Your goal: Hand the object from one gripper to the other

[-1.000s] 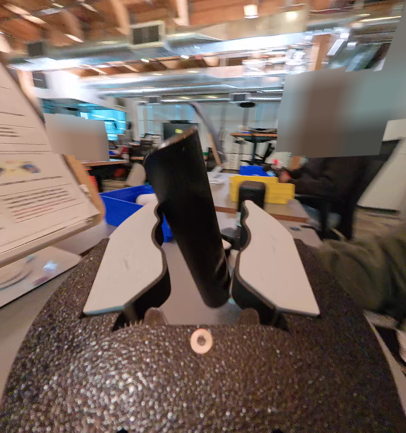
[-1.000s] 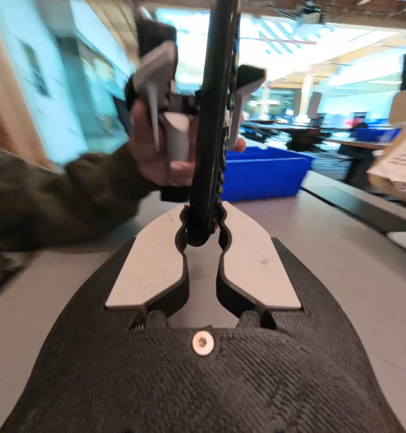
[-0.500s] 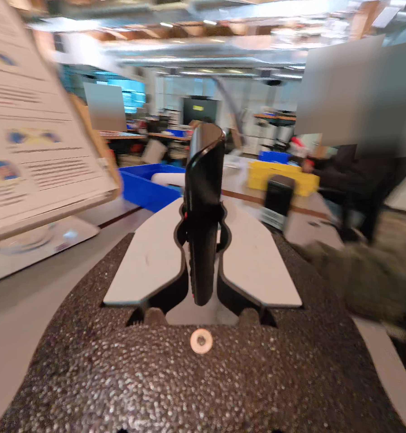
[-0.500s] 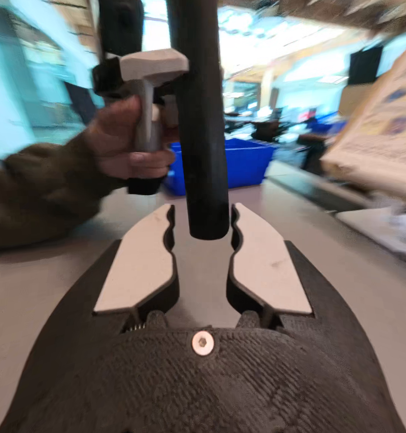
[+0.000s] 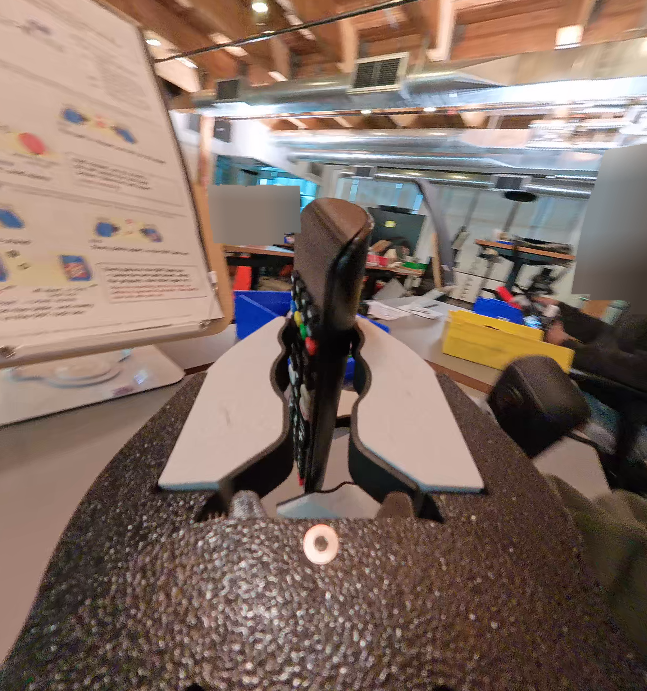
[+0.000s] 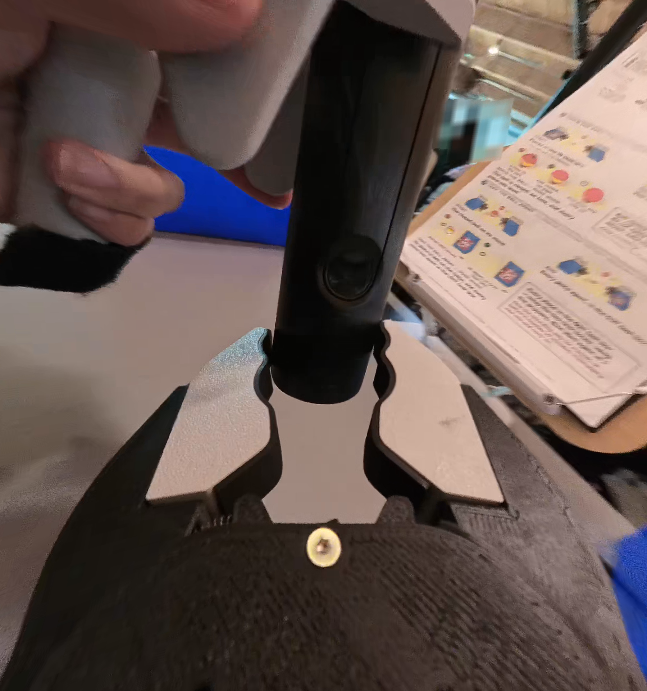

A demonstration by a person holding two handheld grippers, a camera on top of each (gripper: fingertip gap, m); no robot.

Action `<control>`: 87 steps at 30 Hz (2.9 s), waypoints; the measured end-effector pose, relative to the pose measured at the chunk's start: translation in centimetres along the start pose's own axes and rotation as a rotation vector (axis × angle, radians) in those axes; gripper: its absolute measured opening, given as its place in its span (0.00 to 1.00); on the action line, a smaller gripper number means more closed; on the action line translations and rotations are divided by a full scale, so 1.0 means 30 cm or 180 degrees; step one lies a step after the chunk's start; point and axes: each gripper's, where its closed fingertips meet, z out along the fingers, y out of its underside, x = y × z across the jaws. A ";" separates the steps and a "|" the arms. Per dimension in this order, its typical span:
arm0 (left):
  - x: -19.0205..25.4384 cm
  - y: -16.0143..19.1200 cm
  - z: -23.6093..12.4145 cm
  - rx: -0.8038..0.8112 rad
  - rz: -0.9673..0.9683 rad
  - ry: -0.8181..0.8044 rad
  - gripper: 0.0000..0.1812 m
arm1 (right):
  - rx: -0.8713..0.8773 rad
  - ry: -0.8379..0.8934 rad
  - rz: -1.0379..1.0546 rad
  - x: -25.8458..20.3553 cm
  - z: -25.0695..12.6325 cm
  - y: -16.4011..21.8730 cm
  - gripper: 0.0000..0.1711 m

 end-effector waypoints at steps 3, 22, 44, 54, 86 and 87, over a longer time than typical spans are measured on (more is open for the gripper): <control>0.065 -0.013 -0.009 -0.0005 0.0228 0.0686 0.30 | 0.0324 -0.0701 0.0631 -0.055 -0.023 -0.038 0.31; -0.056 0.082 -0.015 -0.0786 -0.0002 0.0195 0.28 | 0.0420 -0.0566 0.0482 -0.072 -0.034 -0.028 0.38; 0.055 0.043 -0.096 -0.0595 -0.0184 0.1489 0.30 | 0.1174 -0.2534 0.2213 -0.119 -0.184 -0.169 0.14; -0.094 0.082 -0.051 -0.0796 -0.0588 0.0466 0.13 | 0.0738 -0.1500 0.1819 -0.085 -0.083 -0.067 0.23; 0.178 0.036 -0.172 -0.0390 0.0078 0.2319 0.25 | 0.1116 -0.3154 0.2402 -0.205 -0.219 -0.194 0.30; 0.178 0.036 -0.174 -0.0411 0.0134 0.2330 0.25 | 0.1127 -0.3197 0.2442 -0.209 -0.220 -0.198 0.30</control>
